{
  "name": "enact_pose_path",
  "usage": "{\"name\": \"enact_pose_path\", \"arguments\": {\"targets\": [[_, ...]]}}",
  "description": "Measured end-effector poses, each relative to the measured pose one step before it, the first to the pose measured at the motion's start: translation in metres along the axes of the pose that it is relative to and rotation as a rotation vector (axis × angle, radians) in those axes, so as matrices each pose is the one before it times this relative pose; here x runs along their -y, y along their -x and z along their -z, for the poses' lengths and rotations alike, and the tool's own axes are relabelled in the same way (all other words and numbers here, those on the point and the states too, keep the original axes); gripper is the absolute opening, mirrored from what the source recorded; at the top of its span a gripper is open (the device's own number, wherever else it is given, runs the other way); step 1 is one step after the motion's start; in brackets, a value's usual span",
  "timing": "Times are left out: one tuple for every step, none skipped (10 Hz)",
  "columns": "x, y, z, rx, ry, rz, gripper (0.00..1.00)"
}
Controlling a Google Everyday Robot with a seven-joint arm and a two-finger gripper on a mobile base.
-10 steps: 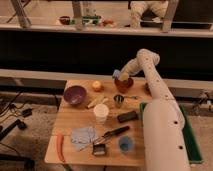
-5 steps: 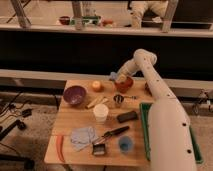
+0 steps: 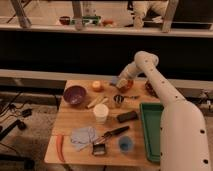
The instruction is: Wipe red bowl with sponge
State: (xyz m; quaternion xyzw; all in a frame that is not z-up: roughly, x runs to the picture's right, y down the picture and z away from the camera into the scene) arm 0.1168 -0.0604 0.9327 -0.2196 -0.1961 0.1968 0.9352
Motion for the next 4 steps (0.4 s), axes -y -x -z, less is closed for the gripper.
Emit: {"name": "enact_pose_path", "arguments": {"targets": [[-0.00033, -0.00789, 0.00386, -0.00434, 0.00095, -0.02279, 0.06], [0.0002, -0.00826, 0.00242, -0.00512, 0.00056, -0.0216, 0.06], [0.00229, -0.01153, 0.005, -0.00278, -0.00732, -0.03127, 0.06], [0.00339, -0.00925, 0.00492, -0.00411, -0.01027, -0.02229, 0.06]]}}
